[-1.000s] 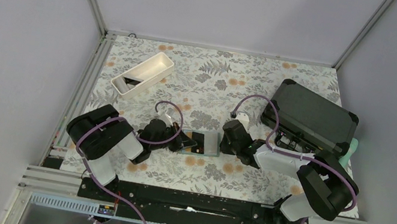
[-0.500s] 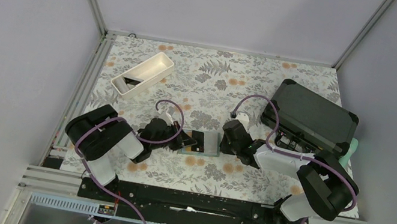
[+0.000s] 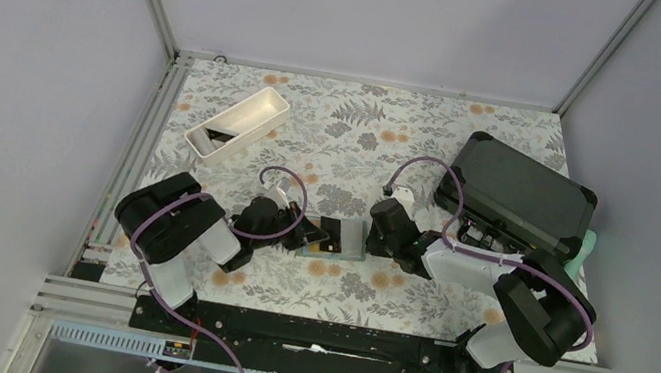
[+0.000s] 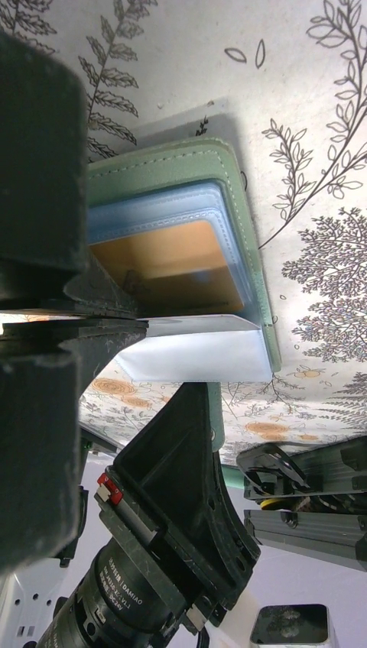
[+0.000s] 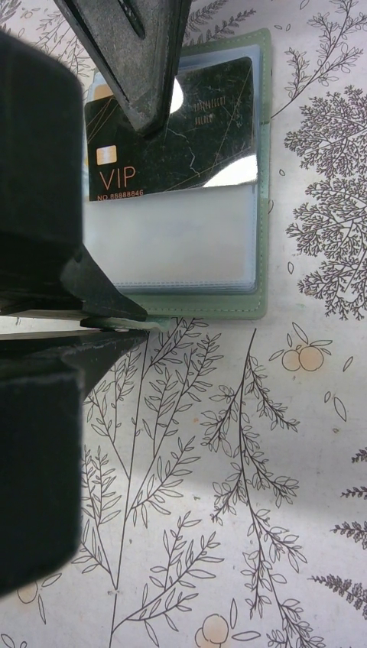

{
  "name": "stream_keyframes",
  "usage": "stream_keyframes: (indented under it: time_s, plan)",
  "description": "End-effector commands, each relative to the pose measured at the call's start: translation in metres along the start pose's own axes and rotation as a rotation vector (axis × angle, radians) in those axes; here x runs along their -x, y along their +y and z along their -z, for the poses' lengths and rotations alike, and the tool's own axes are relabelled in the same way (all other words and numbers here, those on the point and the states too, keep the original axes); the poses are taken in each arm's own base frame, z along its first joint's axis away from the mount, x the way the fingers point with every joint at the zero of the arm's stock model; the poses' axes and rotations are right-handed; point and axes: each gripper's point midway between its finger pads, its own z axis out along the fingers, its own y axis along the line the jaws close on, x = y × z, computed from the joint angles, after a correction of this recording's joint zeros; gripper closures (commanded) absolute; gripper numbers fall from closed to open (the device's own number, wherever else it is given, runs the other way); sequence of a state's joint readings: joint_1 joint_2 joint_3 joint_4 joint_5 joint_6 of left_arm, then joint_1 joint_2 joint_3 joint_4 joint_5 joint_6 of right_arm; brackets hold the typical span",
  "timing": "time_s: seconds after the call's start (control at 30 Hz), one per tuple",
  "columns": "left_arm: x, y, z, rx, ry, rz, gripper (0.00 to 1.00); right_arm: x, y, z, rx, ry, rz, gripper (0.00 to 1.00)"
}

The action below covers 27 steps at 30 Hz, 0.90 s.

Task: Put the credit cards into the card holder
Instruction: Insert the credit card into the card holder.

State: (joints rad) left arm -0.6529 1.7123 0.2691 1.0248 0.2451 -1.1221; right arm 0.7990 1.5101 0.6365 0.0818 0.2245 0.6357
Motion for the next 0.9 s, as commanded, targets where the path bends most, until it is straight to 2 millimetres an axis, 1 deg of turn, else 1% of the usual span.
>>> stream_keyframes:
  time_s: [0.0,0.33,0.57,0.87]
  plan:
    - [-0.001,0.005,-0.003,0.003,0.000,-0.002,1.00,-0.004,0.005,-0.001,-0.004,0.027,0.023,1.00]
    - [-0.008,0.008,0.001,0.000,0.016,0.019,1.00,-0.005,0.003,-0.002,-0.010,0.030,0.023,1.00]
    - [-0.015,0.010,0.005,0.013,0.049,0.065,1.00,-0.006,0.002,-0.002,-0.014,0.030,0.023,1.00]
    - [-0.019,0.003,0.000,-0.006,0.091,0.086,1.00,-0.006,0.002,-0.001,-0.015,0.031,0.021,1.00]
